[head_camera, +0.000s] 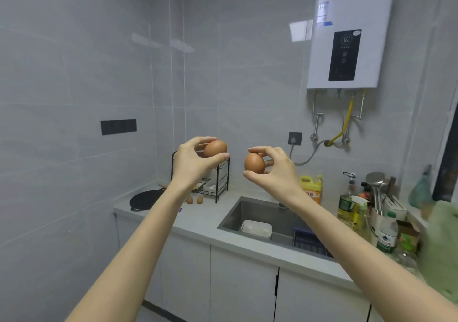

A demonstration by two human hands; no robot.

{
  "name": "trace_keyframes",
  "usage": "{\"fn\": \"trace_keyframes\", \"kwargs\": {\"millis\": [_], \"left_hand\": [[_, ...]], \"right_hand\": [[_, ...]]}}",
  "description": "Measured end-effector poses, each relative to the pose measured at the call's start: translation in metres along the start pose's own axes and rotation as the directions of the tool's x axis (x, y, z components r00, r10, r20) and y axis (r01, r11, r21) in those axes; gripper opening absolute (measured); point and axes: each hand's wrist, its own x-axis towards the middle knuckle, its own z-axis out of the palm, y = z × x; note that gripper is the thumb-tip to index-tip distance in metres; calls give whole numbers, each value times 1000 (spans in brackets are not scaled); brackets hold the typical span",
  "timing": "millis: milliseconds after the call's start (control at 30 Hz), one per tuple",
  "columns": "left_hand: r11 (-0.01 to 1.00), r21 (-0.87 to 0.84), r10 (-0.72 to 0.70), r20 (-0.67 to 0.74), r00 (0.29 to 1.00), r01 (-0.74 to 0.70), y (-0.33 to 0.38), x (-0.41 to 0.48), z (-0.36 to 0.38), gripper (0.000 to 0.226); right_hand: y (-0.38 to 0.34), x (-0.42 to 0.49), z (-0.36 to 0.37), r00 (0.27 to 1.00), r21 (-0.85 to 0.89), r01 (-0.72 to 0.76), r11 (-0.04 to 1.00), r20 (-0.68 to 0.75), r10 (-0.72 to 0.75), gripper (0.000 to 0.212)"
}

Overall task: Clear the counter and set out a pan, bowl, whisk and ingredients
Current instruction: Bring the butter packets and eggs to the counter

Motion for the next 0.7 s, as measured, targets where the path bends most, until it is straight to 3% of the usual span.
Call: {"fn": "trace_keyframes", "kwargs": {"millis": [167,700], "left_hand": [[998,-15,-60,10,998,60,-70,48,21,46],[905,288,-333,20,943,313,-370,203,69,45]], "right_hand": [[64,41,51,996,38,-61,997,64,58,46],[296,213,276,941,131,-135,982,328,86,48]]}}
